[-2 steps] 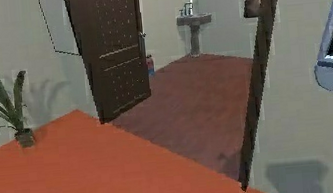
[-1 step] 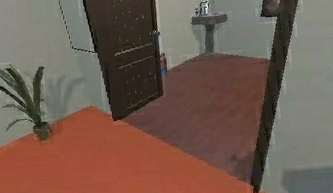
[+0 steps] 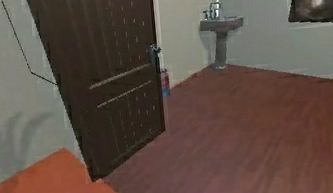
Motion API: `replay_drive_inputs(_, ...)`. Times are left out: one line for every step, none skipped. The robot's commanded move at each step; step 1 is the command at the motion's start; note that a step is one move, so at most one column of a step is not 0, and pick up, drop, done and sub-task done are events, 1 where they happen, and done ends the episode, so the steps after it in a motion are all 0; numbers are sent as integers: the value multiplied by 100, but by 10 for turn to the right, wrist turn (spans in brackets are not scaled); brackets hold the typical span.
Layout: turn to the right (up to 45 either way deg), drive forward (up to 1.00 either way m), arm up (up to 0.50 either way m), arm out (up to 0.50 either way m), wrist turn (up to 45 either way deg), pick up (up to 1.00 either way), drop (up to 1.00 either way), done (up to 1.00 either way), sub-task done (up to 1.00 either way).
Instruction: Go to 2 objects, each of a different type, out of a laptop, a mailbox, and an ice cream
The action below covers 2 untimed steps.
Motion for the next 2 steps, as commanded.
replay_drive_inputs(0, 35, 0, 0, 0, 0, 0, 0, 0)
replay_drive_inputs(300, 0, 0, 0, 0, 0, 0, 0, 0)
